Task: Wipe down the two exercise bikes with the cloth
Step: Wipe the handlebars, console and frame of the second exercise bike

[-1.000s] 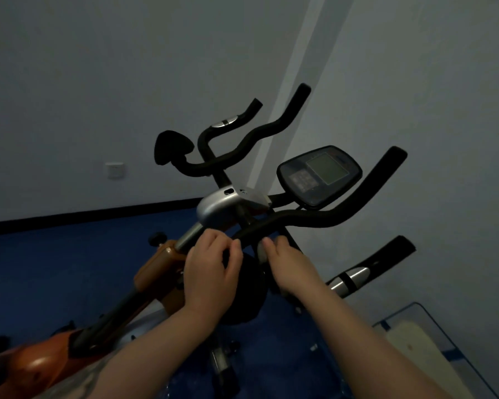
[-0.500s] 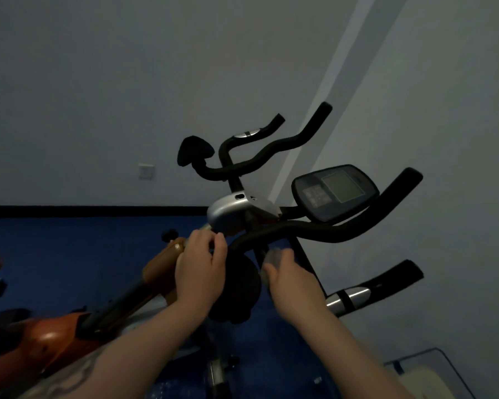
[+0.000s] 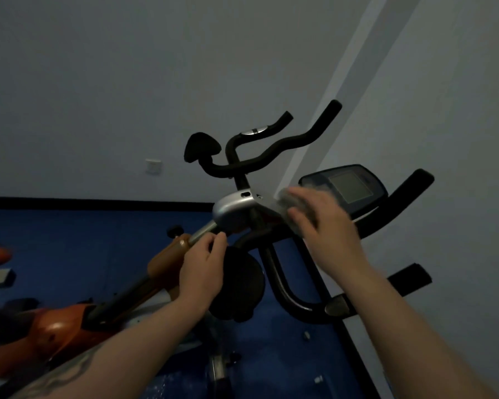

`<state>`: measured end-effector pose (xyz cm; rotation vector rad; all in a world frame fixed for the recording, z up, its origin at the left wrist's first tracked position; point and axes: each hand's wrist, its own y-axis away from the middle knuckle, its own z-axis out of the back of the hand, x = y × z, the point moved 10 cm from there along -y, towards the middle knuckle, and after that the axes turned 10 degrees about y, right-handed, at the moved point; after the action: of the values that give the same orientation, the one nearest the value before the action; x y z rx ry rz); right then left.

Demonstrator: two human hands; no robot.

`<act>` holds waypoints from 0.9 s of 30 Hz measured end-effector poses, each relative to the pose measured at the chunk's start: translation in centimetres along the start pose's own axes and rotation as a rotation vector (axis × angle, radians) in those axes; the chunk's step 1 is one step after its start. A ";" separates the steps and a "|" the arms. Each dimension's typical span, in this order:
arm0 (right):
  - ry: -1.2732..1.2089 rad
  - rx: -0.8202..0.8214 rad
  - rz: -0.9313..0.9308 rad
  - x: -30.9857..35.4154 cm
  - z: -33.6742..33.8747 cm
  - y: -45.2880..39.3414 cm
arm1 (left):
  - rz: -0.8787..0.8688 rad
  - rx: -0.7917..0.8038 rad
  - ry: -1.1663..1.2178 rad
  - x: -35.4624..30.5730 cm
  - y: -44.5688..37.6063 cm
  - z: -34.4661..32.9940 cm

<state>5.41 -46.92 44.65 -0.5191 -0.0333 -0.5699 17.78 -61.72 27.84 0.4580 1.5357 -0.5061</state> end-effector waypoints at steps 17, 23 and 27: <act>0.191 0.497 0.462 5.5 -11.8 0.0 | 0.040 0.102 0.099 0.5 0.0 -0.8; 0.280 0.453 0.497 3.1 -9.7 -2.2 | 0.034 0.135 0.092 0.3 0.1 -0.9; 0.281 0.437 0.446 2.5 -9.6 -2.4 | 0.027 0.126 0.106 0.1 0.1 -0.8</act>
<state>5.21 -54.49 37.82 -0.0106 0.2167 -0.1817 17.17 -61.14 27.73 0.6107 1.6026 -0.5673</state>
